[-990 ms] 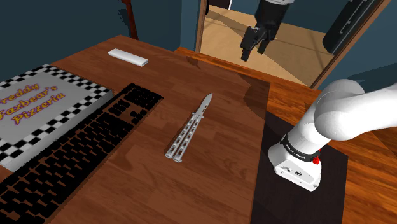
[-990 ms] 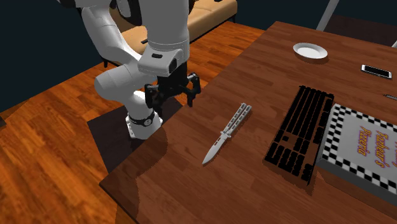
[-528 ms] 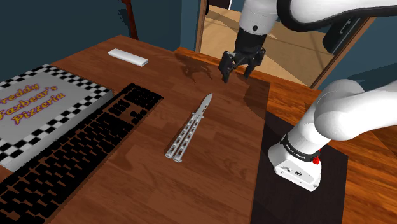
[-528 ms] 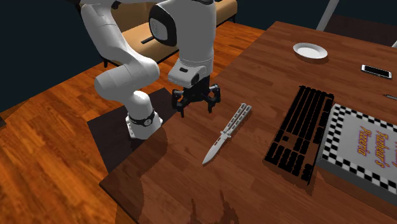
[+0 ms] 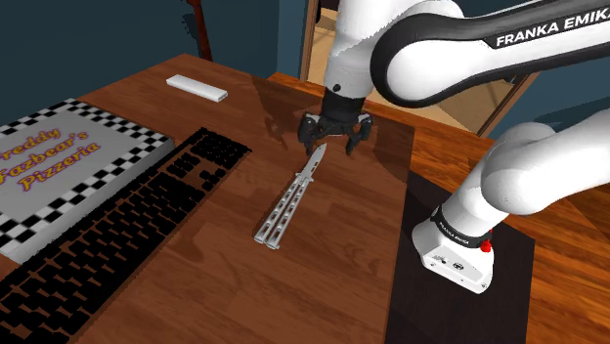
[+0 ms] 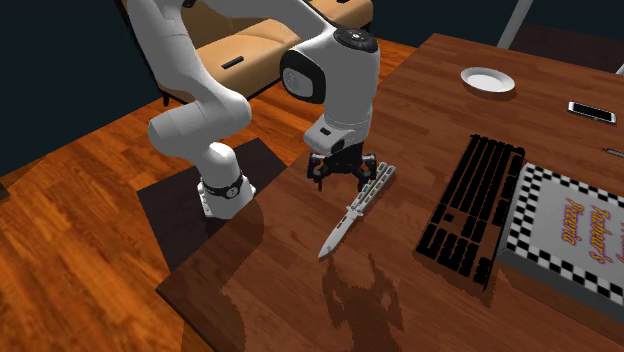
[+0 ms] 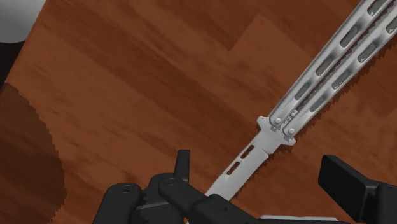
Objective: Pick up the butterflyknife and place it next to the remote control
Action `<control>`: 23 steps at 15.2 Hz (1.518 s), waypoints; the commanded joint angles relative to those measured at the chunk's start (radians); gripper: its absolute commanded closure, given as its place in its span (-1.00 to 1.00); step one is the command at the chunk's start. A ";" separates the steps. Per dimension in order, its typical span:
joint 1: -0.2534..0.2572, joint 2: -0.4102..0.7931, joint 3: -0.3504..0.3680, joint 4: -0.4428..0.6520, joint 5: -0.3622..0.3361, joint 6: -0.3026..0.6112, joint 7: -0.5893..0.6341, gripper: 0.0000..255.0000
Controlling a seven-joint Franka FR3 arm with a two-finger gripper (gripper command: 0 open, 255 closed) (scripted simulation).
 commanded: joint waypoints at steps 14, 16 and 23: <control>-0.102 0.277 0.197 0.013 -0.026 0.281 0.270 -1.00; -0.102 0.277 0.197 0.013 -0.026 0.281 0.270 -1.00; -0.102 0.277 0.197 0.013 -0.026 0.281 0.270 1.00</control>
